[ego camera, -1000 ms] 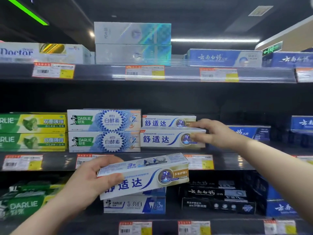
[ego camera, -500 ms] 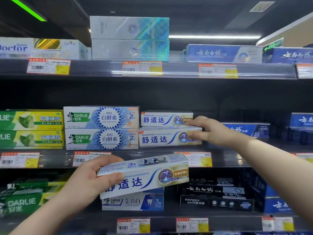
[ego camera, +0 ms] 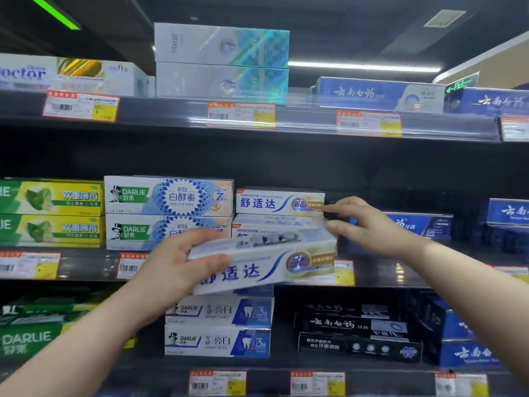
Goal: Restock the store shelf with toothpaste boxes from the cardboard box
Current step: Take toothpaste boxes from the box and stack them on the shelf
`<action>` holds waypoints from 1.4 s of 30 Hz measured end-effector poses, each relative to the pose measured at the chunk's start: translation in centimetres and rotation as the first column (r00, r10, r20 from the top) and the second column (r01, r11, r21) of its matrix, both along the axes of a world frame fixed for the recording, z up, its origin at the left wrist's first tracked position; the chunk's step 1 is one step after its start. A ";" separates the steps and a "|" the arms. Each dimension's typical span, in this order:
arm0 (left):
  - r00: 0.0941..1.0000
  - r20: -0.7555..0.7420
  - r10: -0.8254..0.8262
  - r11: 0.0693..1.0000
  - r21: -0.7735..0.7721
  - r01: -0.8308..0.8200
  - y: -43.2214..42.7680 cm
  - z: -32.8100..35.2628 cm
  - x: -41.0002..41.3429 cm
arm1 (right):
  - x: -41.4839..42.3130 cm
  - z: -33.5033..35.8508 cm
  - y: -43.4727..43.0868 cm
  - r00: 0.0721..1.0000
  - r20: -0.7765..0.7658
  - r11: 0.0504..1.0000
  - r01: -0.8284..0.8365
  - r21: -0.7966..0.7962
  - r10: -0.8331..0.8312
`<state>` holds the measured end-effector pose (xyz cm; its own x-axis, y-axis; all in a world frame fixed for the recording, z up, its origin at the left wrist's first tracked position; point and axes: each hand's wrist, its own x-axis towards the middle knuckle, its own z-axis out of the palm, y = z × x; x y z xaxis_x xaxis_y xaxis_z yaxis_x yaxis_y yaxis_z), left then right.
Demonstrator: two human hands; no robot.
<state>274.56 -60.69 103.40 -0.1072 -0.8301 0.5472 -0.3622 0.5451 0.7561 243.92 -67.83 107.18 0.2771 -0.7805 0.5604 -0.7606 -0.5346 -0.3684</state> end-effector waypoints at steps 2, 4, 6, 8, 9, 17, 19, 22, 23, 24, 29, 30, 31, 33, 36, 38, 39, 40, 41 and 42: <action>0.999 0.033 -0.004 0.999 -0.048 0.006 -0.7 1.9 -1.4 | -0.7 0.8 0.7 0.999 0.051 0.999 0.008 -0.054 -0.006; 0.998 0.067 -0.013 0.995 -0.099 0.019 -1.6 3.8 -2.8 | -1.3 1.6 1.6 0.989 0.145 1.000 -0.008 0.024 0.005; 0.995 0.094 -0.021 0.993 -0.118 0.032 -2.5 5.2 -3.9 | -1.8 2.1 2.1 0.981 0.191 0.996 -0.036 0.087 0.019; 0.992 0.121 -0.030 0.994 -0.101 0.042 -3.7 6.1 -4.5 | -2.2 2.4 2.5 0.981 0.194 0.992 -0.037 0.119 0.013; 0.991 0.125 -0.044 0.996 -0.078 0.054 -4.0 6.4 -4.8 | -2.1 2.4 2.6 0.981 0.194 0.991 -0.041 0.131 0.015; 0.995 0.094 -0.044 0.996 0.084 0.036 -5.5 7.4 -5.8 | -2.1 1.9 2.1 0.980 0.198 0.985 -0.018 0.169 -0.016; 0.988 0.149 -0.024 0.992 0.127 0.005 -5.9 7.6 -5.8 | -2.2 1.6 1.9 0.982 0.189 0.983 -0.037 0.179 0.003; 0.982 0.189 -0.010 0.985 0.169 -0.022 -6.3 7.4 -6.2 | -2.0 1.2 1.8 0.985 0.167 0.984 -0.059 0.167 0.031; 0.971 0.235 0.035 0.989 0.134 -0.068 -6.4 7.4 -6.5 | -1.9 1.2 1.8 0.986 0.164 0.986 -0.059 0.153 0.034; 0.950 0.294 0.101 0.989 0.075 -0.128 -6.5 7.3 -6.8 | -1.9 1.2 1.8 0.986 0.161 0.989 -0.052 0.139 0.029; 0.779 0.515 0.358 0.932 -0.253 -0.261 -6.7 6.8 -7.9 | -1.7 1.2 1.5 0.991 0.135 0.996 -0.026 0.082 0.015; 0.717 0.570 0.403 0.912 -0.312 -0.265 -6.8 6.7 -7.9 | -1.6 1.0 1.5 0.990 0.142 0.997 -0.032 0.065 0.022; 0.652 0.619 0.438 0.896 -0.358 -0.261 -6.7 6.6 -7.9 | -1.4 0.9 1.6 0.987 0.160 0.998 -0.041 0.049 0.032; 0.569 0.673 0.472 0.879 -0.410 -0.244 -6.7 6.6 -7.9 | -1.1 0.8 1.7 0.977 0.208 0.998 -0.052 0.025 0.045; 0.548 0.700 0.458 0.887 -0.405 -0.223 -6.7 6.5 -7.2 | -0.7 0.5 1.3 0.950 0.308 0.998 -0.056 0.029 0.044; 0.576 0.703 0.418 0.905 -0.379 -0.194 -6.8 6.2 -6.6 | -0.4 0.5 1.1 0.947 0.318 0.995 -0.065 0.069 0.039; 0.592 0.700 0.400 0.912 -0.370 -0.179 -6.9 6.2 -6.4 | -0.2 0.3 0.9 0.952 0.302 0.993 -0.081 0.092 0.049; 0.605 0.696 0.387 0.916 -0.364 -0.168 -6.9 6.2 -6.3 | 0.0 0.2 0.8 0.956 0.287 0.990 -0.095 0.103 0.062; 0.612 0.692 0.382 0.918 -0.360 -0.165 -6.9 6.2 -6.2 | 0.1 0.1 0.7 0.957 0.282 0.990 -0.100 0.104 0.067; 0.613 0.692 0.382 0.918 -0.358 -0.167 -6.8 6.3 -6.2 | 0.2 0.0 0.6 0.955 0.291 0.992 -0.084 0.098 0.052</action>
<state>268.35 -67.51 109.69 -0.3496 -0.7465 0.5662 -0.8971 0.4410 0.0275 244.11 -67.19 107.22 0.1711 -0.8260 0.5371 -0.5771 -0.5259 -0.6248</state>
